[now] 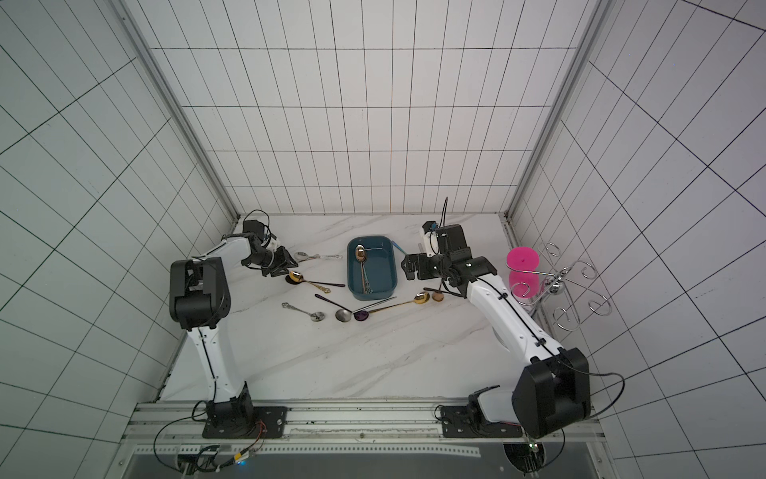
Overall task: Put the spoon into the storage box
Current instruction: Pick up the spoon from the center of the board.
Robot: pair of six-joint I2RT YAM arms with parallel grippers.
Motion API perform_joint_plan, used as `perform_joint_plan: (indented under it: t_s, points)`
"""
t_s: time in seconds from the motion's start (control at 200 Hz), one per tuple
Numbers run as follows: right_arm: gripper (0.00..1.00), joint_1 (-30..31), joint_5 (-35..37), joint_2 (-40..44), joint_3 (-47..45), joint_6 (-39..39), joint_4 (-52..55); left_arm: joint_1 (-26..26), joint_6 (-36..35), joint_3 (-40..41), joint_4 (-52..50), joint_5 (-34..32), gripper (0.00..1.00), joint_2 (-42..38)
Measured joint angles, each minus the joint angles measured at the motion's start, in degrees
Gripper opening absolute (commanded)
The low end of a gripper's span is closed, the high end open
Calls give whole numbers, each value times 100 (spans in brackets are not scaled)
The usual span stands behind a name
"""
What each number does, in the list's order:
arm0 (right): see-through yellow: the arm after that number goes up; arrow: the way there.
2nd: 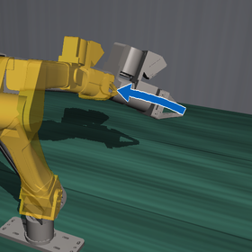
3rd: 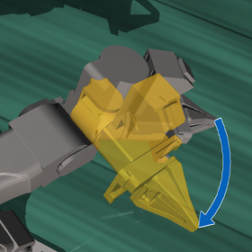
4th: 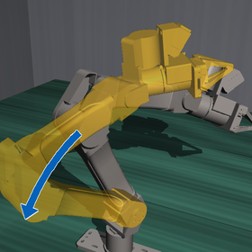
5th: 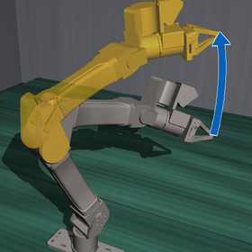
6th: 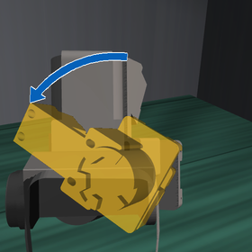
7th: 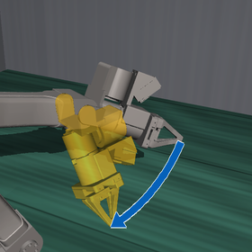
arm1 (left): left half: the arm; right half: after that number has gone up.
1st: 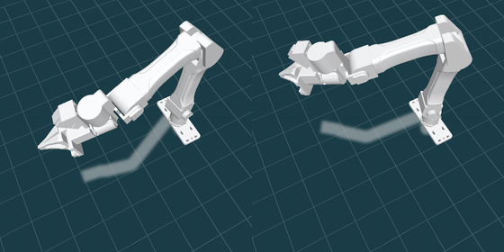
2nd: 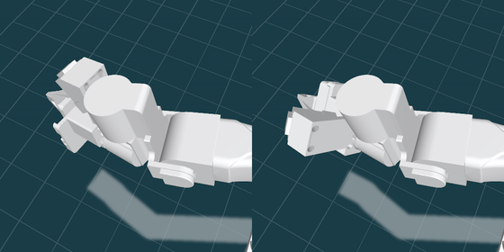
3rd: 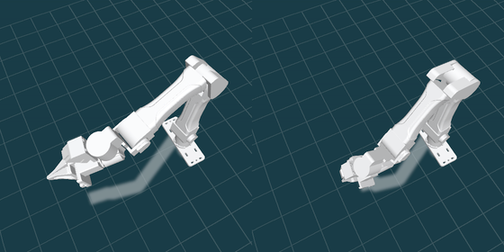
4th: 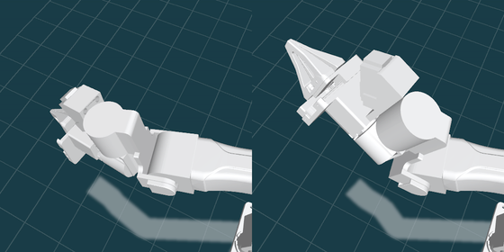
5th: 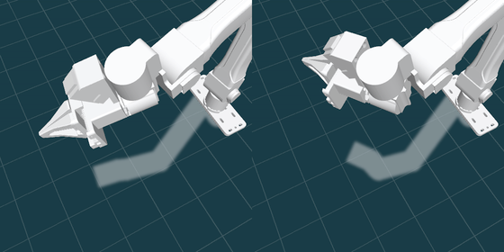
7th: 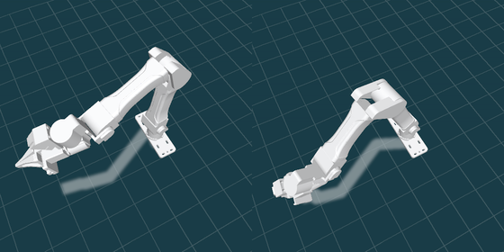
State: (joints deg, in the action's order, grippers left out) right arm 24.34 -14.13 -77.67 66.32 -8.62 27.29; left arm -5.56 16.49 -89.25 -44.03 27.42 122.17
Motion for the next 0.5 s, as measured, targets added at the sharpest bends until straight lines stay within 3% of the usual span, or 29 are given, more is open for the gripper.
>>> perform_joint_plan:
  t_s: [0.5]
  points:
    - [99, 0, 0, 0, 0, 2, 2, 114, -142, 15, -116, 26, 28, 17]
